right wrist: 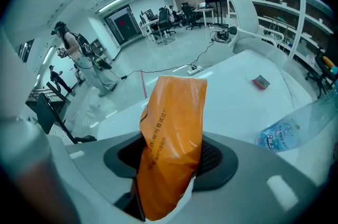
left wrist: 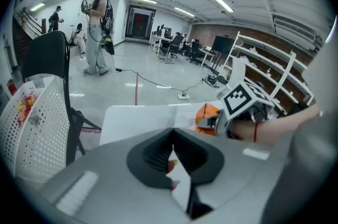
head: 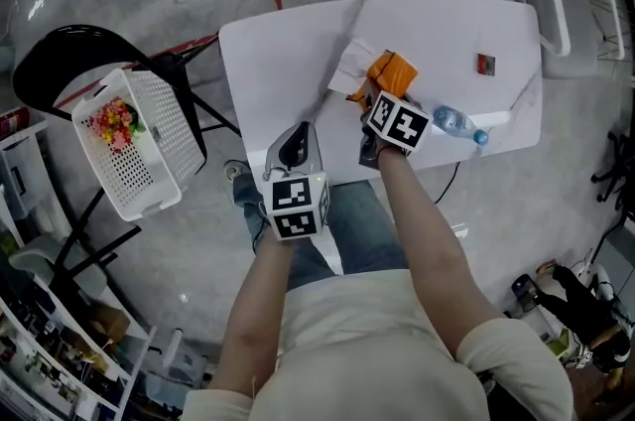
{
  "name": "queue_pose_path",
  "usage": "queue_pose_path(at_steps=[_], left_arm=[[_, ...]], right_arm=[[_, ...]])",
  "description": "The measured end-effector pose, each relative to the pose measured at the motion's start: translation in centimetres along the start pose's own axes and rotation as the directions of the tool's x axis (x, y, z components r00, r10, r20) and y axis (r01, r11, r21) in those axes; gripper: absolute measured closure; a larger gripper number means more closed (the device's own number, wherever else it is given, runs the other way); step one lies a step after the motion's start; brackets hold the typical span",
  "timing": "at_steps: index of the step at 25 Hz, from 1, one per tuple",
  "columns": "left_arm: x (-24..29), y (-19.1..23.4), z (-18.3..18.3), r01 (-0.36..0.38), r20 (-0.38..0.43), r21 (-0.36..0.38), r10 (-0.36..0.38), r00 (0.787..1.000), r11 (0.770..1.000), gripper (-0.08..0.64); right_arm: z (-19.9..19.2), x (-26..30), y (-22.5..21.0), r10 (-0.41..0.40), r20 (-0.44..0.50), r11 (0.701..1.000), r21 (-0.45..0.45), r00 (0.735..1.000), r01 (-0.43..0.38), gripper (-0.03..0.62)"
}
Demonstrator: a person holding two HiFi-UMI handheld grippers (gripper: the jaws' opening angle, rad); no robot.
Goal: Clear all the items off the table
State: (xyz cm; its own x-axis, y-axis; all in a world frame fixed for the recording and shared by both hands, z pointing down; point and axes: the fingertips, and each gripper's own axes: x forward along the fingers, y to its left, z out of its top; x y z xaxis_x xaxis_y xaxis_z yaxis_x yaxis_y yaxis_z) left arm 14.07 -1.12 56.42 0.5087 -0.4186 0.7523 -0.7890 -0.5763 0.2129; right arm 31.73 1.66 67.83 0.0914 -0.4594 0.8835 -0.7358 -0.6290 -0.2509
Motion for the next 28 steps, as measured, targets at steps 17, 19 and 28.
queue_pose_path(at_steps=[17,19,28], left_arm=[[-5.4,2.0,1.7,-0.026,0.04,-0.01,0.026,0.999,1.0,0.551],[-5.8,2.2,1.9,-0.028,0.041,-0.007,0.028,0.999,1.0,0.551],[-8.3,3.2,2.4,-0.03,0.051,-0.005,0.031,0.998,1.0,0.551]], right_arm=[[1.7,-6.7,3.9,0.045,0.054,0.996,-0.083,0.998,-0.04,0.351],[2.0,-7.2,4.4,0.049,0.059,0.994,-0.096,0.997,-0.044,0.35],[2.2,-10.0,6.6,0.077,0.077,0.988,-0.143,0.994,-0.065,0.351]])
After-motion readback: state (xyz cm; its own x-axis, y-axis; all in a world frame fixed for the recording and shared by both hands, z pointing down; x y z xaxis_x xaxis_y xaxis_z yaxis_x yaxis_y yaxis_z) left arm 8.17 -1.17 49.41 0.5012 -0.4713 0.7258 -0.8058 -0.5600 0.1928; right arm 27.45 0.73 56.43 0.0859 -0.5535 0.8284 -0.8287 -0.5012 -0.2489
